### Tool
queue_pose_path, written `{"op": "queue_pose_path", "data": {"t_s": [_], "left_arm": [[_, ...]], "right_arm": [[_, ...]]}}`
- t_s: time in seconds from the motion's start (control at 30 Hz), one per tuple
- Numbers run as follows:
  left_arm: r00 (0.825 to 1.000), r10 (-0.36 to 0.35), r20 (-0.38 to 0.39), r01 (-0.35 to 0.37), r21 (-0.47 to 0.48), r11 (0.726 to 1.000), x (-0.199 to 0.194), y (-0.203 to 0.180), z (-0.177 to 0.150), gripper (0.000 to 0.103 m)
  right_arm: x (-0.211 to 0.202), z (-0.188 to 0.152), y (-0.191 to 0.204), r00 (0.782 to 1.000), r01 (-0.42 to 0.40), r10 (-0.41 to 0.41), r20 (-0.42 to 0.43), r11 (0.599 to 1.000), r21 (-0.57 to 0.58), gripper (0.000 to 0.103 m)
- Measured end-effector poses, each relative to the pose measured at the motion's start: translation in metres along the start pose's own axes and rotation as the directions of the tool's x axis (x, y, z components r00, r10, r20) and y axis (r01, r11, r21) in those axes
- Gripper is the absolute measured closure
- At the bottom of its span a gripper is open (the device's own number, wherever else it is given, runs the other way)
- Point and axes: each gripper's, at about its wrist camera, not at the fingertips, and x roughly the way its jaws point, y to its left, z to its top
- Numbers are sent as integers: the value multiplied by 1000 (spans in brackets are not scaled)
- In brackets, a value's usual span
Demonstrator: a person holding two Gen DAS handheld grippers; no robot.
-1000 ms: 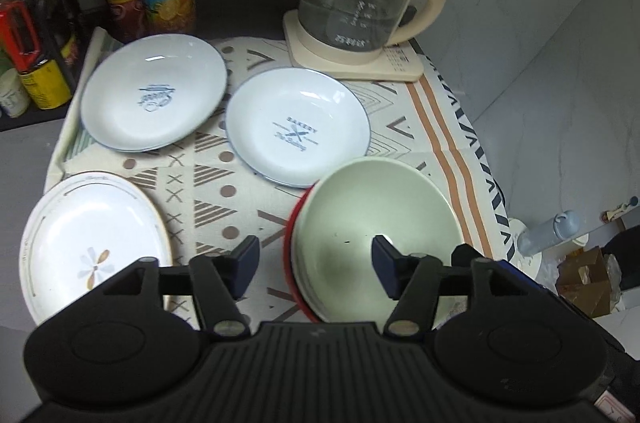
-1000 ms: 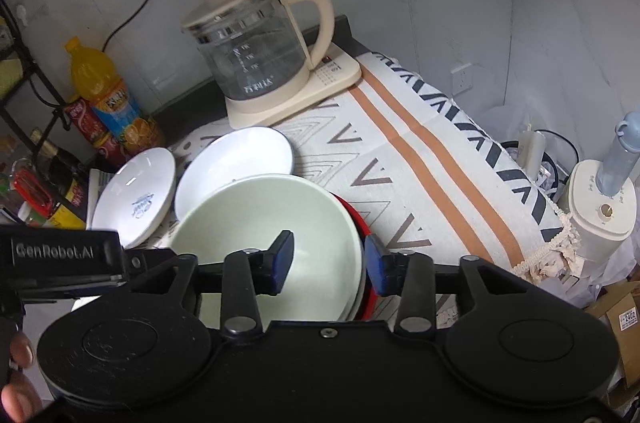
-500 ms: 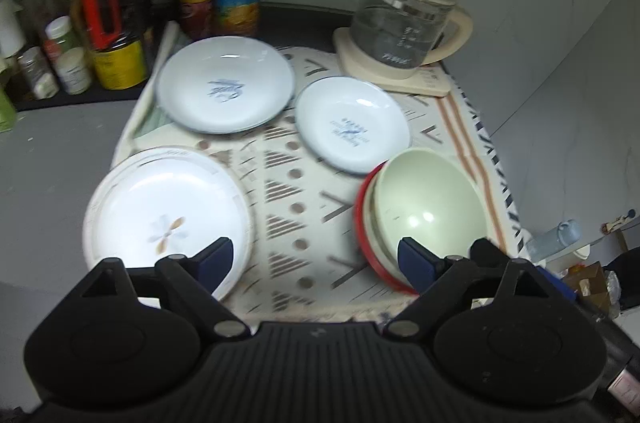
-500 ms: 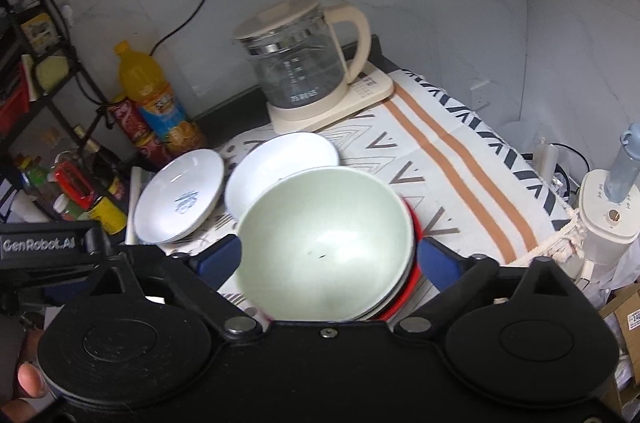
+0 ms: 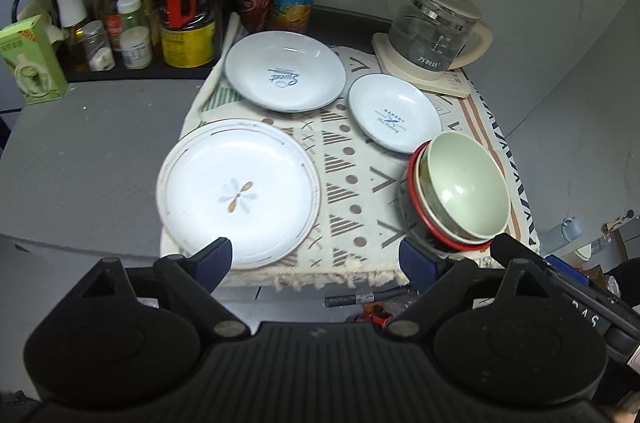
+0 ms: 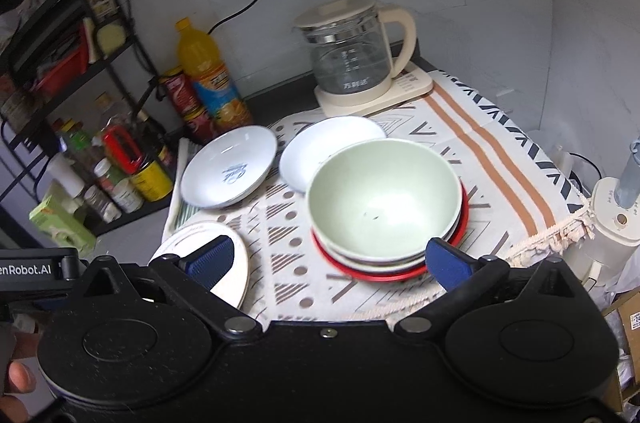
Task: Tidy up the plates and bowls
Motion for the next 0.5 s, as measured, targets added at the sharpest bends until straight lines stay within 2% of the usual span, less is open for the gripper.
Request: {"op": "queue_pose_path", "data": {"t_s": [0.17, 0.5], "left_arm": [[999, -4, -31, 5, 36, 999, -12, 12, -8, 14], [1000, 27, -2, -27, 34, 999, -30, 38, -12, 14]], "right_arm": [[-12, -5, 14, 1000, -6, 5, -20, 999, -42, 0], [-25, -7, 37, 998, -29, 22, -58, 993, -112, 0]]}}
